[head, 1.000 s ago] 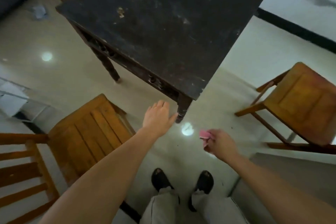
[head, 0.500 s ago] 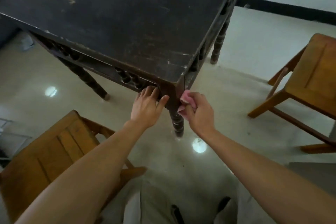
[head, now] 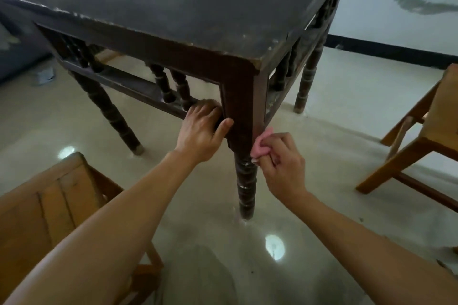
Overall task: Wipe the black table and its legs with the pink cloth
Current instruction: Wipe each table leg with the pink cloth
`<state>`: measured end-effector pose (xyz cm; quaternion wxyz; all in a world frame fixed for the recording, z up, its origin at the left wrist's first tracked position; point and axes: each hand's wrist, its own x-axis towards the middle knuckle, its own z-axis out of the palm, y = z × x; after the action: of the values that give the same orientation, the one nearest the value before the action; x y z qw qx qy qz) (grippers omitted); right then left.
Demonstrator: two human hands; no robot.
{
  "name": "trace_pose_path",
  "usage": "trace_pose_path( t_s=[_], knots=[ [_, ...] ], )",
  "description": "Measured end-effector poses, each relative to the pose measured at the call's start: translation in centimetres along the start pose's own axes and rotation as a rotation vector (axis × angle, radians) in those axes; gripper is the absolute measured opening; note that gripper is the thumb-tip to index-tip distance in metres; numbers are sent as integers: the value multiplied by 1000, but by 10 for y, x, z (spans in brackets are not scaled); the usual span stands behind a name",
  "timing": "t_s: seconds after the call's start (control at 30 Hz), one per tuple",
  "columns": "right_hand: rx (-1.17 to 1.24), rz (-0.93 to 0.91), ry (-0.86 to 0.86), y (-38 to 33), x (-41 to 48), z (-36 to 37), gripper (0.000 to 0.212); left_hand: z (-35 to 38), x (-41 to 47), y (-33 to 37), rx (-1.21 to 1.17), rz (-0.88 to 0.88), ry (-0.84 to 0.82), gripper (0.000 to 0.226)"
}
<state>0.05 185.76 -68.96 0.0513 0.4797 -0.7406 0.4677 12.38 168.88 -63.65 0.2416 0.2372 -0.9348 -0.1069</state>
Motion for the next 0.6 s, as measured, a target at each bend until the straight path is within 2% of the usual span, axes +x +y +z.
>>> trace_pose_path(
  t_s=[0.03, 0.1, 0.13, 0.23, 0.33, 0.4, 0.47, 0.53, 0.6],
  knots=[
    [-56, -14, -66, 16, -11, 9, 4, 7, 0, -1, 20, 23, 76, 77],
    [-196, -15, -186, 51, -31, 19, 6, 19, 0, -4, 53, 56, 207, 73],
    [-234, -17, -182, 64, -38, 21, 6, 24, -1, -6, 64, 70, 251, 71],
    [-121, -107, 44, 66, -40, 11, 22, 31, -4, -10, 101, 110, 322, 68],
    [30, -303, 218, 28, -27, -8, 20, 30, -7, -8, 97, 93, 283, 65],
    [11, -427, 234, 3, -17, -13, 14, 26, -7, -7, 100, 78, 247, 60],
    [-98, -508, 175, -11, -11, -11, 13, 21, -7, -5, 92, 65, 218, 58],
    [-245, -555, 46, -5, -16, -6, 14, 17, -7, -3, 60, 59, 196, 57],
    [-370, -415, -164, 14, -28, -4, 8, 14, -8, -1, 48, 53, 161, 60]
  ],
)
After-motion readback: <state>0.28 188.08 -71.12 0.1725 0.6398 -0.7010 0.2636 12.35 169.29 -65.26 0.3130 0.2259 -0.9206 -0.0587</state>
